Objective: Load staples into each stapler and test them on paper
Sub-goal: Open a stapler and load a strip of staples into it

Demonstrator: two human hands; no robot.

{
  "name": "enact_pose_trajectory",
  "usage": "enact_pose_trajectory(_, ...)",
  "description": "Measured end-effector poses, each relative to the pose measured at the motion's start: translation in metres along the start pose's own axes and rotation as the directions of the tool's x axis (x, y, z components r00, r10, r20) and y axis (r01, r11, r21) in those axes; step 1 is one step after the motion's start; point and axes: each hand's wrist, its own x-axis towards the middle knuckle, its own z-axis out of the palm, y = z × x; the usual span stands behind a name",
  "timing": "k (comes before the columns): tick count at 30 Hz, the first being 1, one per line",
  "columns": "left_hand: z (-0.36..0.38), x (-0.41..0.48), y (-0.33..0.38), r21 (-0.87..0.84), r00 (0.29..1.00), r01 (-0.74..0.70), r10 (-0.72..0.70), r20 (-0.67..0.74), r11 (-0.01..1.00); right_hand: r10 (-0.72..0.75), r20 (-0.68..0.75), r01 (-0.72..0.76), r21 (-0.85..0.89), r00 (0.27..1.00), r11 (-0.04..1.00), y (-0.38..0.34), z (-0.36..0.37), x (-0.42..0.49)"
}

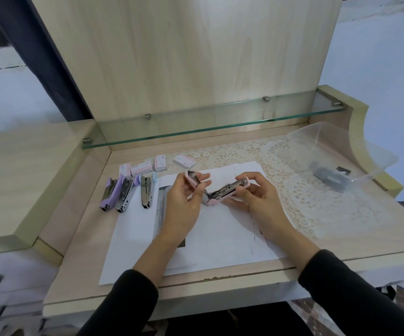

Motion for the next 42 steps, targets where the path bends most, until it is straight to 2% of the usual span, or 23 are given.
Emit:
enact_pose_trajectory(2,-0.008,-0.002,0.0,0.084,0.999,-0.016,0.018,-0.027,0.996,-0.01,-0.002,0.009,-0.102,1.0,0.995,0.001,-0.003,0.0)
enact_pose_trajectory(5,-0.026,-0.003,0.001,0.109,0.998,-0.027,0.034,-0.059,0.994,-0.048,-0.024,0.034,-0.411,0.999,0.911,0.001,-0.012,0.003)
enact_pose_trajectory(9,-0.05,-0.006,0.001,0.168,0.999,0.002,0.004,-0.033,0.986,-0.131,0.019,0.111,-0.658,0.991,0.745,-0.006,-0.018,0.004)
enact_pose_trajectory(12,-0.059,-0.01,-0.001,0.275,1.0,0.029,-0.03,-0.002,0.961,-0.198,0.153,0.238,-0.809,0.968,0.537,-0.014,-0.017,0.004)
enact_pose_trajectory(14,-0.063,-0.012,-0.005,0.378,0.999,-0.023,0.013,0.031,0.925,-0.207,0.205,0.278,-0.856,0.957,0.437,-0.015,-0.018,0.006)
enact_pose_trajectory(16,-0.066,-0.013,-0.01,0.506,0.988,-0.155,0.121,0.099,0.848,-0.204,0.232,0.294,-0.882,0.951,0.369,-0.012,-0.019,0.006)
enact_pose_trajectory(18,-0.066,-0.012,-0.013,0.582,0.966,-0.257,0.206,0.154,0.772,-0.225,0.238,0.307,-0.881,0.945,0.359,-0.006,-0.022,0.007)
enact_pose_trajectory(21,-0.067,-0.009,-0.013,0.633,0.95,-0.311,0.253,0.184,0.709,-0.248,0.235,0.319,-0.862,0.94,0.394,-0.001,-0.023,0.009)
enact_pose_trajectory(27,-0.067,-0.005,-0.008,0.641,0.952,-0.307,0.232,0.2,0.704,-0.231,0.248,0.317,-0.885,0.941,0.341,-0.003,-0.023,0.006)
enact_pose_trajectory(31,-0.072,-0.006,-0.014,0.692,0.95,-0.311,0.196,0.243,0.651,-0.157,0.224,0.264,-0.91,0.962,0.319,0.001,-0.025,0.006)
enact_pose_trajectory(35,-0.069,-0.005,-0.007,0.713,0.935,-0.348,0.168,0.313,0.609,-0.167,0.24,0.281,-0.913,0.956,0.297,0.002,-0.024,0.006)
enact_pose_trajectory(37,-0.063,-0.002,-0.001,0.7,0.901,-0.417,0.163,0.402,0.58,-0.186,0.246,0.293,-0.908,0.951,0.3,0.004,-0.025,0.006)
enact_pose_trajectory(42,-0.036,0.004,0.008,0.619,0.759,-0.613,0.148,0.634,0.491,-0.239,0.255,0.319,-0.903,0.937,0.287,0.007,-0.026,0.006)
